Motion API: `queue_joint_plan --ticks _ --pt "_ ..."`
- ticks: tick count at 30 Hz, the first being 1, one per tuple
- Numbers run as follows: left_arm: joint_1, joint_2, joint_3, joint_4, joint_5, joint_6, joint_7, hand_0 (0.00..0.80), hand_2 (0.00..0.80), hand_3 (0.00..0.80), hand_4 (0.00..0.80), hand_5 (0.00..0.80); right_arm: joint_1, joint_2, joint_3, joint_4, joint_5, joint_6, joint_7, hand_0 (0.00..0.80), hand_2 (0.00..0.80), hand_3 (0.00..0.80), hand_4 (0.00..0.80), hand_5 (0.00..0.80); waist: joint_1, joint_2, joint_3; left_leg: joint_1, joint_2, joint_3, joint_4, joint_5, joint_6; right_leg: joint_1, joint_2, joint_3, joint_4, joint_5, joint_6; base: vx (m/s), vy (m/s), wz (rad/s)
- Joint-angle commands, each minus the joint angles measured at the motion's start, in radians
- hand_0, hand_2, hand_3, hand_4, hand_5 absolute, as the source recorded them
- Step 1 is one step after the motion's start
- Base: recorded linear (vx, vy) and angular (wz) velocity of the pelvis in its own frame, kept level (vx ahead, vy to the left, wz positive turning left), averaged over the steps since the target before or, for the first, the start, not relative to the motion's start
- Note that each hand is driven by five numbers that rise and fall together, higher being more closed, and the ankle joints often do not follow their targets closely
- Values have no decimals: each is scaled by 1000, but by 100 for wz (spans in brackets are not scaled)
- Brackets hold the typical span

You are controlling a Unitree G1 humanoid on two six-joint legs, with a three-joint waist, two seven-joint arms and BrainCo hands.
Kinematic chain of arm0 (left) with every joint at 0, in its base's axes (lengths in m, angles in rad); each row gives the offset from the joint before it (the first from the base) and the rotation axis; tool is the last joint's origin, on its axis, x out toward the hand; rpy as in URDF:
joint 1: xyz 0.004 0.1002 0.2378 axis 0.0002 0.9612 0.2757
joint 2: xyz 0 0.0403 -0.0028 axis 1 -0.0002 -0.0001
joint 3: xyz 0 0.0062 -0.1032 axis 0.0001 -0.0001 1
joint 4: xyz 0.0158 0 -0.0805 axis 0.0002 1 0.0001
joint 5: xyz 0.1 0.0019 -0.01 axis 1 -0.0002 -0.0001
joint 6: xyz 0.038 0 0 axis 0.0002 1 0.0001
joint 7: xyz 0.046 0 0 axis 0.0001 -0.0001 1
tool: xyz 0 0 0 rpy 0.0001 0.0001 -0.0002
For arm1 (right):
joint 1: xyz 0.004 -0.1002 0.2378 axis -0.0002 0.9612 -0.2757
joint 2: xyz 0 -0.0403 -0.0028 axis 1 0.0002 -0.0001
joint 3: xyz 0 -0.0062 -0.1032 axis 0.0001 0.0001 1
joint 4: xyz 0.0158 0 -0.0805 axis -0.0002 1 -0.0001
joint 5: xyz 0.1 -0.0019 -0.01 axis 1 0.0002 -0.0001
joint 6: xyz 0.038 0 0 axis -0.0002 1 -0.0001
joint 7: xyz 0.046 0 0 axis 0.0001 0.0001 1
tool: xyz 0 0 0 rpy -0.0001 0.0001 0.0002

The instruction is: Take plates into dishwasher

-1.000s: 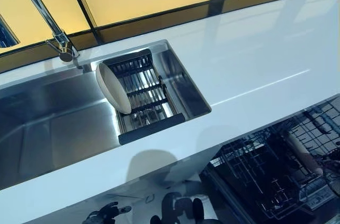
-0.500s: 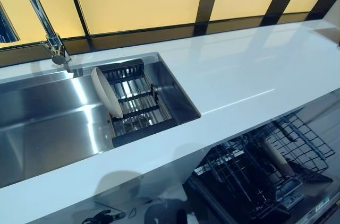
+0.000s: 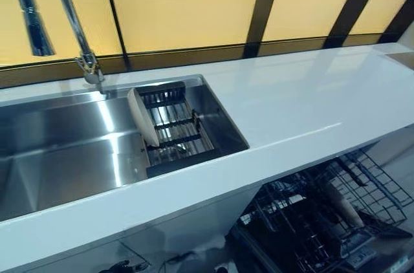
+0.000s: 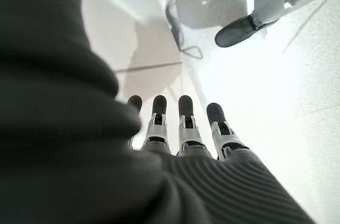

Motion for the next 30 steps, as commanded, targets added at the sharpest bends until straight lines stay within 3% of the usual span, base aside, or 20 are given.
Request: queue_joint_plan --ticks 1,6,12,19,30 --pt "-14 22 -29 9 -37 -11 18 0 0 0 0 0 -181 -13 110 -77 -59 -67 -80 0 0 0 0 0 59 -30 20 13 -19 -98 -2 -76 22 76 24 -41 3 -103 50 2 26 15" --pt "-8 10 -44 -5 -46 -9 18 0 0 0 0 0 -278 27 236 -199 -145 -173 -117 0 0 0 0 0 90 -20 24 -1 -30 -132 -2 -70 24 78 12 -82 3 -114 49 6 24 27" --pt "-2 2 -47 -31 -56 -13 16 0 0 0 0 0 -288 77 266 -287 -139 -260 -139 0 0 0 0 0 126 -18 39 -29 -43 -179 -2 -56 25 81 0 -140 3 -119 49 -3 17 31" --pt "18 -7 -39 -46 -73 -24 32 0 0 0 0 0 -317 141 300 -296 -164 -295 -184 0 0 0 0 0 174 -25 67 -56 -53 -231 -2 -37 23 92 -13 -218 3 -124 47 17 31 32" --pt "19 25 -39 -89 -116 -28 7 0 0 0 0 0 -452 240 413 -301 -244 -300 -196 0 0 0 0 0 224 -59 129 -115 -56 -281 -2 -10 20 61 -14 -265 3 -110 50 28 31 23"
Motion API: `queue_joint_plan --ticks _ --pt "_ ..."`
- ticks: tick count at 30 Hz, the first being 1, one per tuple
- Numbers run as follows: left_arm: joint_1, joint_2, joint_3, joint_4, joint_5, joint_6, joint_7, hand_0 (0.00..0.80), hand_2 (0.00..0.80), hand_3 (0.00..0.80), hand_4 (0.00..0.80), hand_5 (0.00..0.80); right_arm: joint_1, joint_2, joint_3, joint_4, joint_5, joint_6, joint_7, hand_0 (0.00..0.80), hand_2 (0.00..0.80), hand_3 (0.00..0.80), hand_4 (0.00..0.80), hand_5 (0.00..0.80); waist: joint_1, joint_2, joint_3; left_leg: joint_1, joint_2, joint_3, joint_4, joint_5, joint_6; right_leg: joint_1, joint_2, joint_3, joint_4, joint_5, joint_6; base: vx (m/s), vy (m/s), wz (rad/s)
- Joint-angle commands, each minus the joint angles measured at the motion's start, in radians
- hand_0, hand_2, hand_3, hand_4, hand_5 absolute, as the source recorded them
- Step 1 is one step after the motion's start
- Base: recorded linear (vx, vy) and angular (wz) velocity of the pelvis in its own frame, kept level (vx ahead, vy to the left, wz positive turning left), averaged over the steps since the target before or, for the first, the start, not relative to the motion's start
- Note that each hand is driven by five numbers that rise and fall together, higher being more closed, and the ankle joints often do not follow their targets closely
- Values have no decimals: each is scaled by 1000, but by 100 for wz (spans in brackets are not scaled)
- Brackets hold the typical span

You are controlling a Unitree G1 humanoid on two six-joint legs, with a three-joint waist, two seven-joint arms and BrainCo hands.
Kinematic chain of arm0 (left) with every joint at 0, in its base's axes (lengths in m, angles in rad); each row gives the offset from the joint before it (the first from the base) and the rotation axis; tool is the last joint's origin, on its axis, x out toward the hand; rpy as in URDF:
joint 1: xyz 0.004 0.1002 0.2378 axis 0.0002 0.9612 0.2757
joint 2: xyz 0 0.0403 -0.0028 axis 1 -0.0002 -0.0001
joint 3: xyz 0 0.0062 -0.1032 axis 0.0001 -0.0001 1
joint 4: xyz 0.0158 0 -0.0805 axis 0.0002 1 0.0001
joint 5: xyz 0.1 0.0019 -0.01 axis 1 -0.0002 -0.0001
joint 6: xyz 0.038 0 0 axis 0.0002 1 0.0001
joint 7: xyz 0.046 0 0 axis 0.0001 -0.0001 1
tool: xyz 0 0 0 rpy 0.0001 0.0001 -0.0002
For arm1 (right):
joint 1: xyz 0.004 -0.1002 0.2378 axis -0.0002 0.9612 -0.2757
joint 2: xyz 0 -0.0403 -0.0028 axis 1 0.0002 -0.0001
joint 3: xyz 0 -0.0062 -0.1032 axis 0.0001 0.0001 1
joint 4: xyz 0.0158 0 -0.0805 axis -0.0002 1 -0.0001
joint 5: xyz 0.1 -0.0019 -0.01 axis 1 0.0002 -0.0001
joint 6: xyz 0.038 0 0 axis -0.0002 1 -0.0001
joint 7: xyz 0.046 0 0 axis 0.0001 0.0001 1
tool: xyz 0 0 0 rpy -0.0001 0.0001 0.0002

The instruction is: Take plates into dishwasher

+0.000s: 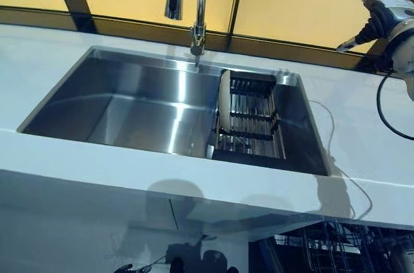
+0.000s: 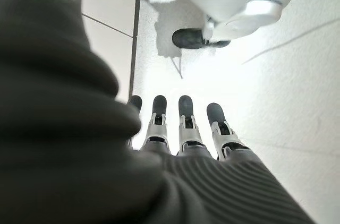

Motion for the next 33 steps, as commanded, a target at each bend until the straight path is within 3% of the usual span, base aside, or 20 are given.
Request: queue_joint_plan --ticks 1,5,12,15,33 --pt "-34 38 -19 -21 -40 -23 -2 0 0 0 0 0 -191 -18 104 5 -102 0 -48 0 0 0 0 0 36 -25 30 -26 -20 -16 -4 -63 8 21 34 3 1 -62 33 -27 10 12" --pt "-52 54 -23 -32 -59 -27 14 0 0 0 0 0 -257 6 182 4 -224 -6 -69 0 0 0 0 0 47 -37 67 -66 -17 -21 -4 -55 10 -14 35 -9 1 -52 37 -35 13 17" --pt "-70 62 -20 -42 -85 -36 21 0 0 0 0 0 -283 20 239 -66 -485 -131 -83 0 0 0 0 0 53 -44 96 -92 -19 -30 -4 -51 16 -38 33 -23 1 -43 44 9 24 7" --pt "-71 62 -9 -45 -95 -39 23 0 0 0 0 0 -267 17 247 -99 -560 -149 -50 0 0 0 0 0 54 -47 105 -100 -19 -30 -4 -51 19 -47 33 -28 1 -41 46 -2 11 3" --pt "-56 67 19 -59 -102 -70 4 0 0 0 0 0 -198 10 217 -91 -603 -198 -56 0 0 0 0 0 52 -52 126 -99 -17 -20 -4 -62 21 -52 35 -28 1 -43 49 0 0 0"
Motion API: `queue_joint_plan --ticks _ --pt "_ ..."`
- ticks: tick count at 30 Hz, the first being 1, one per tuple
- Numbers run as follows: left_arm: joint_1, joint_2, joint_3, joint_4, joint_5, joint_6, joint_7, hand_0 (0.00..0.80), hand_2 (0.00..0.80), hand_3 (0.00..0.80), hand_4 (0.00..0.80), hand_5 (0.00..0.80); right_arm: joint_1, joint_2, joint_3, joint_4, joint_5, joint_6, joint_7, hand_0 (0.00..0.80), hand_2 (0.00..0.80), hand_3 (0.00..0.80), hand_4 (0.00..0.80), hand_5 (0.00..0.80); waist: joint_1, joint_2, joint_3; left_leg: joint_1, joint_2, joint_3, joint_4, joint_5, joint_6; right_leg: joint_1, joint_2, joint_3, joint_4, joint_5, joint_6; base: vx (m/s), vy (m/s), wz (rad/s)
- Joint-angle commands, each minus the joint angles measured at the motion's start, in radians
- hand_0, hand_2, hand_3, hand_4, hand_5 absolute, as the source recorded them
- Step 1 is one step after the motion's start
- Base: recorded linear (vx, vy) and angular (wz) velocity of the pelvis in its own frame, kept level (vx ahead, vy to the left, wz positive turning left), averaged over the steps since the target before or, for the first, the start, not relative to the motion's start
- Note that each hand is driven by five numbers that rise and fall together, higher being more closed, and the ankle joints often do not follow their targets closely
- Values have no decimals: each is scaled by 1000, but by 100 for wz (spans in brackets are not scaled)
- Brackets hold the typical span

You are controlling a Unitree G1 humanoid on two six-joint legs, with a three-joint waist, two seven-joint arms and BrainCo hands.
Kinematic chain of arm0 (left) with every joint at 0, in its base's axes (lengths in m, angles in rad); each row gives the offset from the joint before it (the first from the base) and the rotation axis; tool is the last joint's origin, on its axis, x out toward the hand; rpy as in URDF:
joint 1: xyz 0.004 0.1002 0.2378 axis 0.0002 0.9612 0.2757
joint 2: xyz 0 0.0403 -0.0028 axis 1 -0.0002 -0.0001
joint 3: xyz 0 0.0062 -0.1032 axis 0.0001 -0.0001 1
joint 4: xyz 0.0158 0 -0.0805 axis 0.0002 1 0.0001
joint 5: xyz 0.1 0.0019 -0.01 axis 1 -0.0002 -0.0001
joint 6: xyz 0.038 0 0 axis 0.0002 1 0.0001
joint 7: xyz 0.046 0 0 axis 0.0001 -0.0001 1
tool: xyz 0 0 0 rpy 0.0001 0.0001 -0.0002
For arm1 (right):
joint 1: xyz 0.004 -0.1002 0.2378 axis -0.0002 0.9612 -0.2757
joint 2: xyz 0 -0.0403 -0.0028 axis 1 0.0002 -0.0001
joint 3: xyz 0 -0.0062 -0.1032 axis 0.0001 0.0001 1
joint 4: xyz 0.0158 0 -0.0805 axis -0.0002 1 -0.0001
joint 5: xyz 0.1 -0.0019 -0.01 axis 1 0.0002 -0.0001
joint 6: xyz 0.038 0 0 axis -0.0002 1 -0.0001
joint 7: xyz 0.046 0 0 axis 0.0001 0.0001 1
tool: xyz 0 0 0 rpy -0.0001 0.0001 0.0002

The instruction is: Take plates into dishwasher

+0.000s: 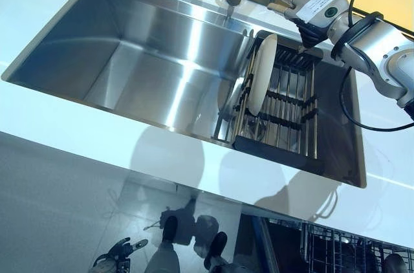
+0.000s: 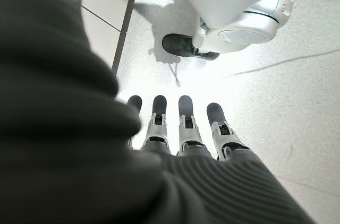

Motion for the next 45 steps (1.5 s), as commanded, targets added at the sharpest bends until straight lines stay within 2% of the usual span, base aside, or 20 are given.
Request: queue_joint_plan --ticks 1,6,13,15,18,24,35,41,45 --pt "7 19 8 -12 -28 -20 -7 0 0 0 0 0 -60 -45 22 21 -23 1 -24 0 0 0 0 0 7 11 2 10 -11 28 -11 -84 25 28 33 -1 -1 -45 51 0 0 0" --pt "4 16 5 -16 -34 -15 -2 0 0 0 0 0 -55 -38 17 12 -27 -11 -16 0 0 0 0 0 6 14 3 12 -11 32 -11 -84 26 28 32 -1 -1 -45 50 0 0 0" --pt "5 10 5 -16 -72 -50 -10 0 0 0 0 0 -62 -26 16 2 -9 -14 -10 0 0 0 0 0 5 22 13 0 -12 34 -11 -82 26 16 34 7 -1 -44 48 0 0 0" --pt "8 2 25 -30 -156 -83 5 0 0 0 0 0 -59 -31 15 -1 -1 -11 -1 0 0 0 0 0 6 26 19 -4 -13 30 -11 -81 26 12 34 9 -1 -44 47 0 0 0" --pt "17 -5 76 -59 -199 -89 26 0 0 0 0 0 -34 -36 -8 -20 -7 -6 10 0 0 0 0 0 12 28 28 -9 -14 28 -11 -80 24 9 33 4 -1 -45 46 0 0 0" --pt "23 -5 94 -54 -159 -64 33 0 0 0 0 0 -27 -40 -11 -42 9 -9 23 0 0 0 0 0 15 36 38 -19 -16 26 -11 -73 23 2 29 -2 -1 -43 46 0 0 0" --pt "35 -9 120 -70 -219 -99 36 0 0 0 0 0 -39 -40 11 -43 3 -3 7 0 0 0 0 0 22 59 72 -40 -23 22 -11 -66 25 -19 24 -5 -1 -42 43 0 0 0" --pt "36 -14 121 -69 -226 -100 28 0 0 0 0 0 -48 -35 18 -70 -4 -19 7 0 0 0 0 0 23 57 75 -44 -24 21 -11 -63 24 -22 23 -8 -1 -40 45 0 0 0" --pt "35 -19 113 -71 -218 -101 29 0 0 0 0 0 -51 -31 13 -87 11 -3 6 0 0 0 0 0 24 58 77 -46 -24 21 -11 -62 25 -22 23 -9 -1 -40 44 0 0 0"
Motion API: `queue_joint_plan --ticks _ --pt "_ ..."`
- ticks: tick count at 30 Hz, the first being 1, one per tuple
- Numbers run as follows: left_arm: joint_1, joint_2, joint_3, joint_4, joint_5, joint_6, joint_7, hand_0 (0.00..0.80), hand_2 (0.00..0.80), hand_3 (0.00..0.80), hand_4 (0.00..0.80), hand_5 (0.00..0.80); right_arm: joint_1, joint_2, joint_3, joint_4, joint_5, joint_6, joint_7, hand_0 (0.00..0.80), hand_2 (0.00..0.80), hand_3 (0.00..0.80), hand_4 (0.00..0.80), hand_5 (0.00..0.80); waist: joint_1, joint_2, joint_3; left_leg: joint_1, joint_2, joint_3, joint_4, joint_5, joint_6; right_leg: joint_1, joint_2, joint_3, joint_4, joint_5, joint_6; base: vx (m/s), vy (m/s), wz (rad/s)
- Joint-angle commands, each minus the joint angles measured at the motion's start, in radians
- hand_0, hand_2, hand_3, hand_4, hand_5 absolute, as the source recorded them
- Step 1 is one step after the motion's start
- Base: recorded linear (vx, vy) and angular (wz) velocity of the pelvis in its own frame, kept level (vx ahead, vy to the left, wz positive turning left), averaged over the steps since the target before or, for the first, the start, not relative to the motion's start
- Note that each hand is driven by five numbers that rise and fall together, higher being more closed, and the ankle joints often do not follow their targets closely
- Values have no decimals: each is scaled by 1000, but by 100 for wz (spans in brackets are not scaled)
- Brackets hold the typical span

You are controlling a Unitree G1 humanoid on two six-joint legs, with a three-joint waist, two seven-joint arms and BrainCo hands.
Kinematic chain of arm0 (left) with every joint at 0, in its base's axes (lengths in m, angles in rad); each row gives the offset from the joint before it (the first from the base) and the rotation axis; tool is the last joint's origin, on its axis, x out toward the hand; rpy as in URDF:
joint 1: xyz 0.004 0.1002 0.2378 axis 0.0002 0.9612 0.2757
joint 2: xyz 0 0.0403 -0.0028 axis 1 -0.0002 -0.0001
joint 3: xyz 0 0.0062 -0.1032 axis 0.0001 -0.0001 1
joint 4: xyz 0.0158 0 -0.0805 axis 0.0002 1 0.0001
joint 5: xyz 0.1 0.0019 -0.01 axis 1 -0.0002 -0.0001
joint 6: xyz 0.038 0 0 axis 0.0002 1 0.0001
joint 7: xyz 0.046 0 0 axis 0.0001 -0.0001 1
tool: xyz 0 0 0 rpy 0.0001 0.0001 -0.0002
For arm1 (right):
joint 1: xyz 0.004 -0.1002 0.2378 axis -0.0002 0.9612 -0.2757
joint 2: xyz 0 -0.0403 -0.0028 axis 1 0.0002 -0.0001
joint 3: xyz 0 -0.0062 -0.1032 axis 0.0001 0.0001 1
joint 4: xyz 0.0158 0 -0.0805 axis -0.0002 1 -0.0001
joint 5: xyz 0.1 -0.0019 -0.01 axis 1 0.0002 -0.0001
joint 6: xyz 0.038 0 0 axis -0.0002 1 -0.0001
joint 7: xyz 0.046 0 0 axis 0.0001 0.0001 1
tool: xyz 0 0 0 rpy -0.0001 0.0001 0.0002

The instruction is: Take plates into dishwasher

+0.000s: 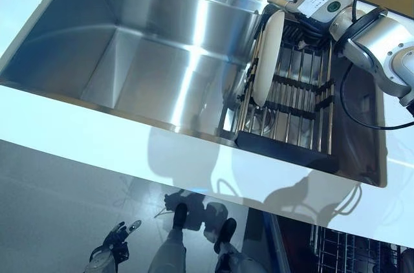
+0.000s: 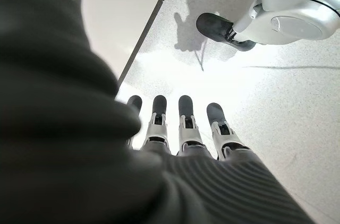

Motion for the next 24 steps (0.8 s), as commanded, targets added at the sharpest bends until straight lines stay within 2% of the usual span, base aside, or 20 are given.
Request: queue_joint_plan --ticks 1,24 --pt "30 -7 15 -13 -22 -23 8 0 0 0 0 0 -58 -27 63 -59 12 15 -3 0 0 0 0 0 22 -7 14 -8 -26 21 -11 -65 25 15 23 -8 -1 -41 44 0 0 0" --pt "48 -4 19 10 16 -16 -14 0 0 0 0 0 -67 -44 30 -9 23 39 -28 0 0 0 0 0 7 -39 -67 47 -20 33 -11 -85 24 64 31 2 -1 -52 48 0 0 0"
